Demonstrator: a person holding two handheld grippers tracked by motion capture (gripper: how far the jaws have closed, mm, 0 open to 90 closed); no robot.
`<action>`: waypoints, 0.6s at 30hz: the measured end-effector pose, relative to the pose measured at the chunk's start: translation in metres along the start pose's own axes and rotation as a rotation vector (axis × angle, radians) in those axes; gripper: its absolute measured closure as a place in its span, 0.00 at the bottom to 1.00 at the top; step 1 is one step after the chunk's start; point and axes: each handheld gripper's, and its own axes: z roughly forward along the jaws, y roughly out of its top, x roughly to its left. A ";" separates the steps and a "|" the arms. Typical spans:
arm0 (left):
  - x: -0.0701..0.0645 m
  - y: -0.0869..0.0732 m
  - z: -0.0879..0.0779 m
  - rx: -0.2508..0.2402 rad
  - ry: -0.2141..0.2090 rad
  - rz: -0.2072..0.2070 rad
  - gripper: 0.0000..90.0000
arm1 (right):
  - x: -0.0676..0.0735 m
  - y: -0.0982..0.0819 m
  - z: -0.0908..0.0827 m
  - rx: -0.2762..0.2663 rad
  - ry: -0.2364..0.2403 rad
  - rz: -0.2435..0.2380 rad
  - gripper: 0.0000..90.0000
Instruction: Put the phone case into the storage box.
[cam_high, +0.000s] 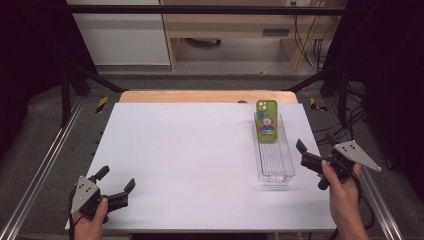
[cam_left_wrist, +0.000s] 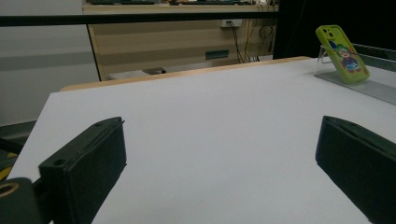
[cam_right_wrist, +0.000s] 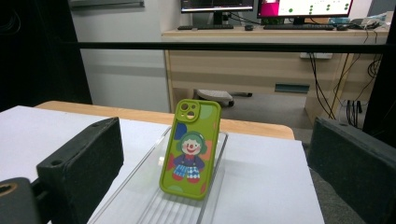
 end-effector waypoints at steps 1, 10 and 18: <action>0.001 0.000 0.000 -0.001 0.002 -0.004 0.02 | -0.001 -0.002 -0.001 -0.001 0.002 0.005 0.05; 0.003 0.000 -0.003 -0.011 0.006 -0.012 0.02 | -0.005 -0.017 -0.011 0.001 0.017 0.014 0.04; 0.004 0.000 -0.004 -0.011 0.006 -0.009 0.02 | -0.004 -0.031 -0.017 -0.006 0.036 0.019 0.04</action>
